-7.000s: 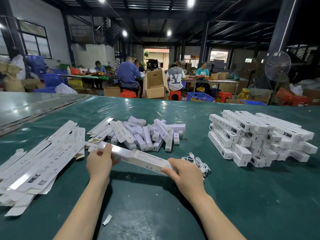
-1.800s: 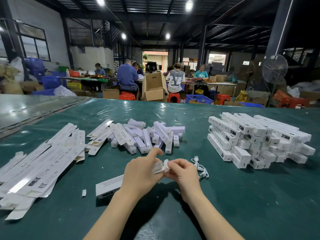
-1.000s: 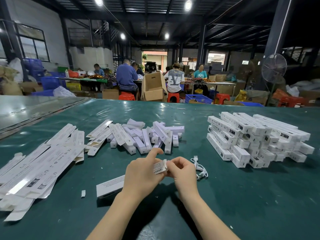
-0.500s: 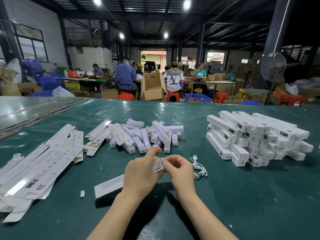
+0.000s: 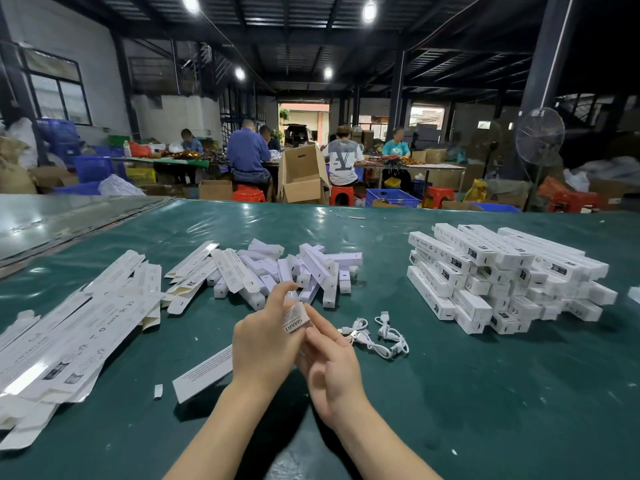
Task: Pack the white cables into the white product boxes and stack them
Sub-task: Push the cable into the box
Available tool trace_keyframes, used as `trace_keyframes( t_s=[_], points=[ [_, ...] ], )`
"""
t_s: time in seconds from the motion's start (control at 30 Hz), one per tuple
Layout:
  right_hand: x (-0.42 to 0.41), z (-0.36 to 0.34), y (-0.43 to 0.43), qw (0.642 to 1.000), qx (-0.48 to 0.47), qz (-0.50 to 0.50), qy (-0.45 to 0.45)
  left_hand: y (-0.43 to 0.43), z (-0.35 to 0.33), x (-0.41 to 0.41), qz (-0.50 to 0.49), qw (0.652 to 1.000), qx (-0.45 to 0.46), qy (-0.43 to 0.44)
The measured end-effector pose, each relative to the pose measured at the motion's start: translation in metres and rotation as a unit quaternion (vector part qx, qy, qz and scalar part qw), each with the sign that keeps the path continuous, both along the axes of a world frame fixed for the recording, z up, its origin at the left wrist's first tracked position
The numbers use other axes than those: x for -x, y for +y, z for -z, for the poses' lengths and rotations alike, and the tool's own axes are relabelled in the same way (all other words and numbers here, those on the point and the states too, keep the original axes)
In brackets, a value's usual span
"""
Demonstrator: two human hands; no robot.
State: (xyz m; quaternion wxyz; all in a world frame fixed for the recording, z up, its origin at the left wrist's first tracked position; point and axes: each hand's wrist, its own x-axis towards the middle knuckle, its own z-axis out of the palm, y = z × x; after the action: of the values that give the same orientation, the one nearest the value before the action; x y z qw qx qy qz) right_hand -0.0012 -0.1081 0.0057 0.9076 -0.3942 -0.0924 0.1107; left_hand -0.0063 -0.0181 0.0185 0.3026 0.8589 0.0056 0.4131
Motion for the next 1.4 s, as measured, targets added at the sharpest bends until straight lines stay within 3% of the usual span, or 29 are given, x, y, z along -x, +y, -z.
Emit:
trace_keyframes(
  t_s=[0.1, 0.23, 0.3, 0.4, 0.57, 0.83, 0.87, 1.0, 1.1, 1.2, 1.4],
  points=[
    [-0.005, -0.001, -0.003, 1.000, -0.020, 0.001, 0.010, -0.001, 0.000, -0.001, 0.014, 1.000, -0.003, 0.022],
    [-0.009, 0.002, -0.003, 0.995, 0.082, 0.051, -0.037, 0.008, -0.004, -0.004, -0.040, 0.984, -0.073, 0.159],
    [-0.009, 0.004, -0.003, 0.980, 0.165, 0.076, -0.084, 0.014, -0.005, -0.004, -0.057, 0.977, -0.078, 0.188],
    [-0.003, 0.005, -0.002, 0.934, 0.278, 0.121, -0.190, 0.018, -0.006, -0.005, -0.074, 0.977, -0.092, 0.175],
    [0.001, 0.008, -0.003, 0.864, 0.368, 0.175, -0.296, 0.017, -0.006, -0.004, -0.067, 0.979, -0.107, 0.158],
    [-0.005, 0.007, -0.008, 0.846, 0.401, 0.148, -0.319, 0.013, -0.008, -0.003, -0.018, 0.983, -0.071, 0.166],
    [-0.007, 0.005, -0.012, 0.830, 0.420, 0.149, -0.334, 0.012, -0.007, -0.004, 0.002, 0.983, -0.076, 0.167],
    [-0.029, -0.006, -0.041, 0.713, 0.559, 0.121, -0.405, 0.010, -0.001, -0.005, 0.040, 0.983, -0.103, 0.148],
    [-0.040, -0.017, -0.061, 0.725, 0.534, 0.263, -0.347, 0.019, 0.004, -0.008, -0.024, 0.993, -0.056, 0.099],
    [-0.049, -0.035, -0.086, 0.755, 0.424, 0.466, -0.184, 0.029, 0.013, -0.011, -0.053, 0.994, 0.011, 0.097],
    [-0.096, -0.093, -0.144, 0.691, 0.351, 0.631, -0.016, 0.033, 0.031, -0.020, -0.013, 0.990, 0.037, 0.134]
  ],
)
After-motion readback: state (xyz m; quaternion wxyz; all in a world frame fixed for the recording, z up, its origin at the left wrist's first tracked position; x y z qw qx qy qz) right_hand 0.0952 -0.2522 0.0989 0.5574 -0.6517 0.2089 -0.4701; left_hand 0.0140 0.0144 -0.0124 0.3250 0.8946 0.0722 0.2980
